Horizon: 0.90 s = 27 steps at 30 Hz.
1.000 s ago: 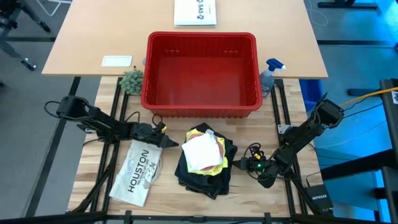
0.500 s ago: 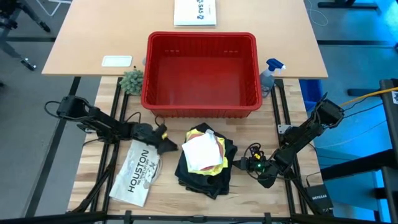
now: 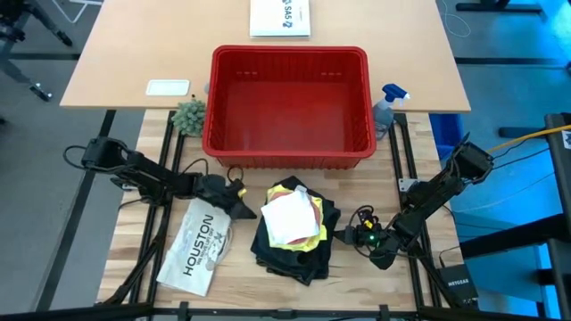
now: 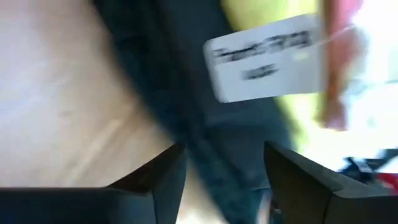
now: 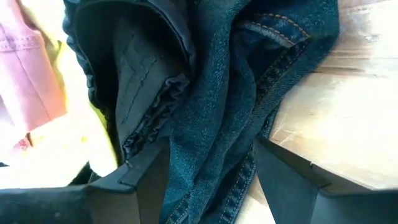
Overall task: Fold laundry
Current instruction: Put the stacked clothes into the red bin
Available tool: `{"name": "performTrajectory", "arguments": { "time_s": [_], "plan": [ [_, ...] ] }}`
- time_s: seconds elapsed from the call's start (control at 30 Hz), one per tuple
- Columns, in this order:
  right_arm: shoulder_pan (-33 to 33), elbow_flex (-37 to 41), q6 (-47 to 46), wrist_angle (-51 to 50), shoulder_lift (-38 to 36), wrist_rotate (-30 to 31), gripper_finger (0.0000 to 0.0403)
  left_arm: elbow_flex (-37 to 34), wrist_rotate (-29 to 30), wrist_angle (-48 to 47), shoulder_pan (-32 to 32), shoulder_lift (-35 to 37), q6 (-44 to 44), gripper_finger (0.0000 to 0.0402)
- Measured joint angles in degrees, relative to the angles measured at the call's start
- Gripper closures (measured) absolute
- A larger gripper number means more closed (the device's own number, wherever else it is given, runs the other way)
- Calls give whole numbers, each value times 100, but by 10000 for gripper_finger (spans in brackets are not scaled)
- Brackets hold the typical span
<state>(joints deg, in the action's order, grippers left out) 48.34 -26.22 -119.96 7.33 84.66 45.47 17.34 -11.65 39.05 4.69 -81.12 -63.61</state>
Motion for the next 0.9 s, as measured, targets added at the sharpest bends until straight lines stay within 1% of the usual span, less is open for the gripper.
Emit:
{"name": "performTrajectory", "arguments": {
  "time_s": [0.07,0.27,0.43,0.5,0.67,0.77,0.9],
  "plan": [
    [0,0,22,-5,0,0,180,2,-152,141,-47,0,-122,181],
    [-81,0,26,65,0,51,180,2,-222,94,-72,-58,-362,145],
    [-318,-2,207,234,0,-15,180,156,-218,124,-2,-427,-490,124],
    [-454,-2,318,214,0,-216,180,261,-216,138,29,-644,-465,120],
    [-650,-2,538,146,0,-960,180,517,-253,812,62,-1218,-546,118],
    [-638,-2,560,146,-1,-1095,180,668,-360,831,64,-1487,-604,118],
    [-640,-2,447,31,-2,-1496,180,856,-478,837,88,-1739,-572,118]
  ]
}}
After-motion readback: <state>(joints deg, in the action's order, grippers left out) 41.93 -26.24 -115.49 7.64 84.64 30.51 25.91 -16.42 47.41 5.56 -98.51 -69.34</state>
